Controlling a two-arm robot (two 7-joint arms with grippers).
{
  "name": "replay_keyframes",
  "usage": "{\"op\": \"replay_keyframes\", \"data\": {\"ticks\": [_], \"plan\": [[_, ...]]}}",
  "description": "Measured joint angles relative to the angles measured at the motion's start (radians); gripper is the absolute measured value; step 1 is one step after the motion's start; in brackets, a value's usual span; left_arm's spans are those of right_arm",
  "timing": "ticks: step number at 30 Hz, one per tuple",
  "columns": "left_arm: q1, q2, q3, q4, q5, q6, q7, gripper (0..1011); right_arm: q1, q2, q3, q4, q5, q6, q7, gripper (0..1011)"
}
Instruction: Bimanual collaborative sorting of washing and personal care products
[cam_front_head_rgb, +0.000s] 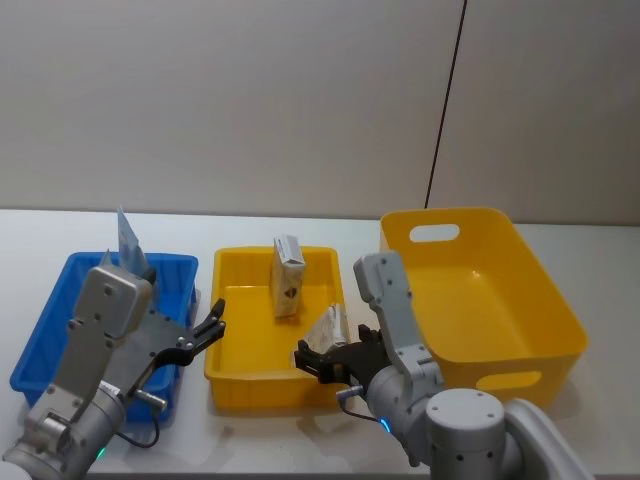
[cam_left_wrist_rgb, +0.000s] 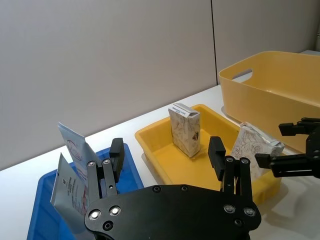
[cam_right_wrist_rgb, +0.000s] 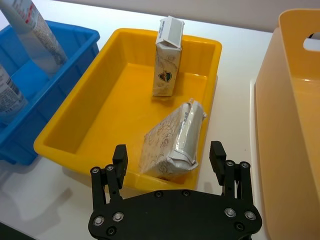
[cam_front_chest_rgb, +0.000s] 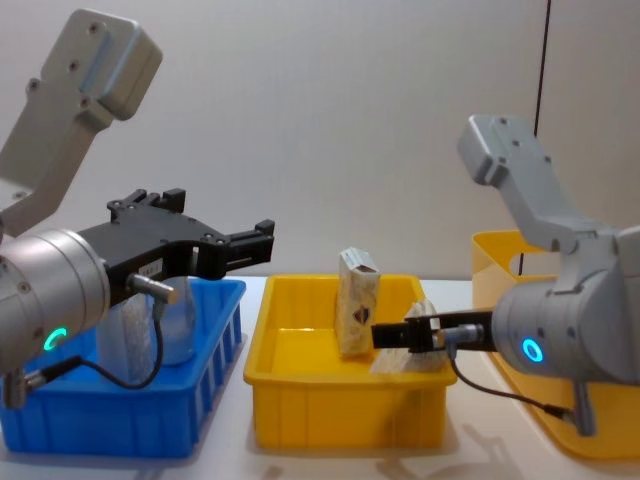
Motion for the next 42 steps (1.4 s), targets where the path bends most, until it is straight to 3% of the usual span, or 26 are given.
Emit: {"op": "replay_keyframes", "data": {"ticks": [16,36,42], "plan": [[0.0,0.0,0.0,0.0,0.0,0.0,0.0,1001,0.071,-0.052,0.011,0.131,-0.002,-0.014,0.006,1004],[0.0,0.0,0.0,0.0,0.0,0.0,0.0,1001,0.119,-0.084,0.021,0.221,-0.009,-0.028,0.025,1004],[0.0,0.0,0.0,0.0,0.0,0.0,0.0,1002,0.128,-0.09,0.024,0.236,-0.013,-0.031,0.027,907]]}}
